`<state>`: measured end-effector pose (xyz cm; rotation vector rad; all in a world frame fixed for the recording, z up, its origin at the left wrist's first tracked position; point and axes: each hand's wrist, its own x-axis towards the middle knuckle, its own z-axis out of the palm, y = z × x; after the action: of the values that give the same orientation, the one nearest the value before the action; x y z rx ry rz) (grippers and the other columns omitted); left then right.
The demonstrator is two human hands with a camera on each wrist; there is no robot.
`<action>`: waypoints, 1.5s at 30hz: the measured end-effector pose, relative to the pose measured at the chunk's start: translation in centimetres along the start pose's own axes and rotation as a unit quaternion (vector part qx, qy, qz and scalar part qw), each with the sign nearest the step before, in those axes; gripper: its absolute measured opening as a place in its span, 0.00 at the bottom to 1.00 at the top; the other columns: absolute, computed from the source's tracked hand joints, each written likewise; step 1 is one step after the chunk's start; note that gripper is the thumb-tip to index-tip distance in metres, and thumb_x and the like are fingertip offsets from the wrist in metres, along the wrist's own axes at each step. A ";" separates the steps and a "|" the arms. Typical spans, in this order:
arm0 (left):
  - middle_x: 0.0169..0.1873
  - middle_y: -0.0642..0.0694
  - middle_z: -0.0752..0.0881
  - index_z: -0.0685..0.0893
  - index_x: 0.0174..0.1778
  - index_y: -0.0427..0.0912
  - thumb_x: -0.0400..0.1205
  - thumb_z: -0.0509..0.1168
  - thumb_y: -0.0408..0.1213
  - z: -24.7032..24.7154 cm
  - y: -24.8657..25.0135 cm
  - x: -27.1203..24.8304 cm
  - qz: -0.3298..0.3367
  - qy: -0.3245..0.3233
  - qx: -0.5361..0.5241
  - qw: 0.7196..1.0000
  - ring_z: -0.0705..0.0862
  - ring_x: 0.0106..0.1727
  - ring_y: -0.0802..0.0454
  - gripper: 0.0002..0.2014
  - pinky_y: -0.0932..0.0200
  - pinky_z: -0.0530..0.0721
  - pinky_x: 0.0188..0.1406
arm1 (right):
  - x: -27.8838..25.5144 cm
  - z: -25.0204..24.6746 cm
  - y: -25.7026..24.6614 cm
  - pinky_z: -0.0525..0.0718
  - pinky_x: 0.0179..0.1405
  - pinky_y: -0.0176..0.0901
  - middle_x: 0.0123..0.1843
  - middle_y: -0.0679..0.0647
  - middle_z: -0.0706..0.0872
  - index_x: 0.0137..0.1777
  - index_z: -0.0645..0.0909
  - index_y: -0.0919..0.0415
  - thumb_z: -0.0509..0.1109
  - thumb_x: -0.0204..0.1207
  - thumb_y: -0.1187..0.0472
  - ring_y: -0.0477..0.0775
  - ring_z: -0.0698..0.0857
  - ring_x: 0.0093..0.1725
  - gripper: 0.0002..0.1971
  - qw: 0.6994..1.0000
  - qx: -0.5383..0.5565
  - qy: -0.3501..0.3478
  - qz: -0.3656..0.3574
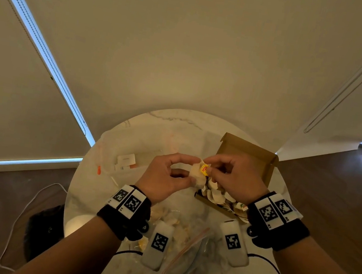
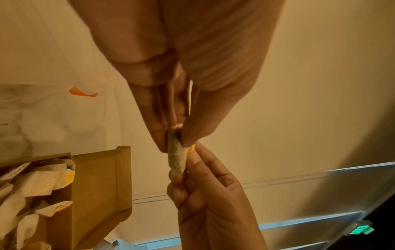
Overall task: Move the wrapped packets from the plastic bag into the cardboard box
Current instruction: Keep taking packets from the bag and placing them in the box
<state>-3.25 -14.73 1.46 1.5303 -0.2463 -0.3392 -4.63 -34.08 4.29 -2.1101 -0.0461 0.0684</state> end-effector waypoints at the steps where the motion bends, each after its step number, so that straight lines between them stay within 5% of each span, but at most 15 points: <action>1: 0.54 0.48 0.89 0.89 0.56 0.46 0.71 0.76 0.20 0.1 -0.1 0.0 0.001 0.001 -0.003 1.000 0.90 0.51 0.41 0.21 0.46 0.88 0.57 | 0.0 0.1 0.0 0.83 0.29 0.31 0.35 0.49 0.90 0.49 0.90 0.54 0.75 0.75 0.62 0.42 0.85 0.29 0.05 1.000 0.002 0.005 -0.002; 5: 0.49 0.48 0.87 0.83 0.62 0.43 0.69 0.77 0.19 0.5 -0.3 -0.2 0.003 0.004 -0.036 0.999 0.90 0.46 0.44 0.27 0.51 0.89 0.51 | 0.0 0.6 0.5 0.80 0.29 0.28 0.33 0.47 0.89 0.41 0.89 0.56 0.76 0.74 0.63 0.39 0.84 0.30 0.02 0.998 0.013 0.057 -0.001; 9: 0.50 0.45 0.87 0.81 0.66 0.42 0.70 0.74 0.16 0.6 -0.5 0.0 -0.011 0.006 -0.047 0.999 0.90 0.49 0.44 0.29 0.52 0.89 0.51 | 0.0 1.1 0.7 0.86 0.38 0.36 0.36 0.50 0.90 0.41 0.89 0.57 0.77 0.73 0.62 0.46 0.87 0.36 0.01 0.997 0.023 0.078 -0.001; 18: 0.44 0.44 0.92 0.88 0.53 0.41 0.70 0.73 0.14 0.7 -0.6 0.3 -0.026 0.010 -0.062 0.998 0.90 0.47 0.50 0.21 0.57 0.88 0.48 | -0.2 1.2 0.7 0.84 0.34 0.37 0.35 0.50 0.90 0.43 0.89 0.57 0.78 0.72 0.61 0.43 0.86 0.33 0.02 0.997 0.047 0.056 0.021; 27: 0.39 0.41 0.92 0.91 0.46 0.39 0.77 0.73 0.26 1.0 -0.5 0.6 -0.071 0.082 -0.097 0.989 0.90 0.41 0.49 0.06 0.55 0.89 0.42 | -0.1 1.6 0.3 0.83 0.30 0.32 0.34 0.54 0.90 0.42 0.88 0.60 0.79 0.71 0.64 0.44 0.86 0.30 0.03 0.996 0.056 0.064 0.011; 30: 0.38 0.41 0.92 0.91 0.44 0.40 0.76 0.74 0.27 1.0 -0.4 0.8 -0.075 0.096 -0.091 0.988 0.90 0.40 0.50 0.05 0.54 0.89 0.43 | -0.1 1.6 0.2 0.84 0.30 0.34 0.35 0.55 0.90 0.41 0.87 0.62 0.79 0.70 0.64 0.46 0.86 0.30 0.04 0.997 0.055 0.061 0.015; 34: 0.35 0.46 0.92 0.91 0.44 0.40 0.75 0.75 0.27 1.3 -0.3 0.7 -0.070 0.109 -0.103 0.986 0.89 0.37 0.58 0.05 0.67 0.84 0.37 | -0.1 1.6 0.3 0.81 0.31 0.31 0.35 0.52 0.89 0.38 0.87 0.60 0.80 0.70 0.61 0.41 0.84 0.31 0.05 0.997 0.040 0.065 0.026; 42: 0.38 0.41 0.93 0.91 0.46 0.37 0.77 0.73 0.26 1.1 -0.2 0.8 -0.072 0.093 -0.082 0.990 0.91 0.40 0.51 0.05 0.58 0.88 0.40 | -0.2 1.5 0.2 0.87 0.38 0.42 0.38 0.53 0.90 0.44 0.87 0.55 0.79 0.71 0.56 0.50 0.87 0.37 0.06 0.998 0.036 0.044 0.025; 45: 0.38 0.42 0.93 0.90 0.45 0.40 0.77 0.73 0.28 1.0 -0.1 0.9 -0.057 0.089 -0.040 0.994 0.91 0.40 0.52 0.04 0.60 0.87 0.41 | -0.1 1.1 -0.1 0.87 0.38 0.37 0.39 0.51 0.90 0.48 0.89 0.52 0.78 0.72 0.56 0.48 0.88 0.37 0.06 0.999 0.042 0.028 0.006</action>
<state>-2.83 -15.99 1.33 1.4884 -0.0040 -0.2973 -4.83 -33.14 3.79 -2.0267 0.0034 0.0191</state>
